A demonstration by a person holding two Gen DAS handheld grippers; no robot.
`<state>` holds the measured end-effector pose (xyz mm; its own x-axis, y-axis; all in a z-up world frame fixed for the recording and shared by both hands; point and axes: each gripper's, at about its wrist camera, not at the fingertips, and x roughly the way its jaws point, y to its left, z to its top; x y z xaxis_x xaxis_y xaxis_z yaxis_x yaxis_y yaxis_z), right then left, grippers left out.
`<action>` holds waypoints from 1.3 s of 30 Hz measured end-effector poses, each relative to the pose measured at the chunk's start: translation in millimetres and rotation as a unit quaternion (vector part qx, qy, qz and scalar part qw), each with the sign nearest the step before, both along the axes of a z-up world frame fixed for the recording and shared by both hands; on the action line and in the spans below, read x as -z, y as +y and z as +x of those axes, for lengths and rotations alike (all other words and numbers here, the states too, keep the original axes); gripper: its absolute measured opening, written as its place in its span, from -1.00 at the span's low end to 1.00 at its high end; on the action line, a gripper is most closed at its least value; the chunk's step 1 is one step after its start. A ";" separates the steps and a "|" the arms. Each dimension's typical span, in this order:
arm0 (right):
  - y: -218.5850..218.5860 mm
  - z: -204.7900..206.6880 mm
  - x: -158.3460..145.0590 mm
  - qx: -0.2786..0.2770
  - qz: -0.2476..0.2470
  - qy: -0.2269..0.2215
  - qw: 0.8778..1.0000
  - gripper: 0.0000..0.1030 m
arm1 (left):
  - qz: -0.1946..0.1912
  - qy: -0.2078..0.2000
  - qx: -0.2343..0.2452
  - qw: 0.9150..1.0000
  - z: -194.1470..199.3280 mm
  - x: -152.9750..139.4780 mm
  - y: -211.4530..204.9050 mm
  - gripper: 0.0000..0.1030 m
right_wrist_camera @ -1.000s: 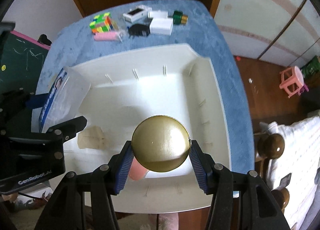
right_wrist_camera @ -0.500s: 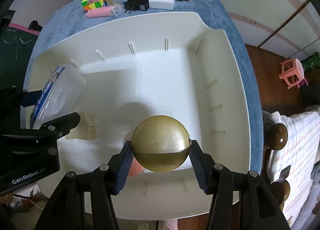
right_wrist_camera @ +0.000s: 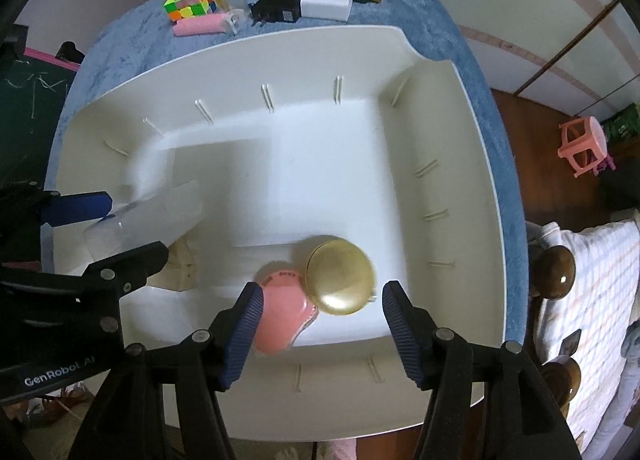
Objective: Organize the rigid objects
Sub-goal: 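Place the floss box in the tray with the left tool while the right tool places the compact, then move both tools back over the remaining items on the table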
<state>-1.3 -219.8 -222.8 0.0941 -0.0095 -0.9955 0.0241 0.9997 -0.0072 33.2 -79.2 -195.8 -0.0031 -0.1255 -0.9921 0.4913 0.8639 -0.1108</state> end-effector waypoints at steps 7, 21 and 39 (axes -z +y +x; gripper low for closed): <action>-2.6 -2.6 -7.2 0.005 -0.001 -0.012 1.000 0.22 | -0.005 -0.003 0.005 1.000 -0.7 -5.9 0.0 0.36; -16.4 -4.2 -42.1 0.018 -0.002 -0.060 0.998 0.22 | -0.032 -0.027 0.029 0.999 -6.8 -37.5 -6.2 0.43; -32.6 15.1 -103.1 0.016 0.026 -0.131 0.991 0.22 | -0.108 -0.053 -0.011 0.993 14.7 -106.1 5.3 0.44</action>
<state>13.8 -252.4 -119.7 0.3491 0.0340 -0.9365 0.0497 0.9973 0.0547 47.9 -73.8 -89.7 0.1043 -0.3335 -0.9369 0.4907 0.8367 -0.2432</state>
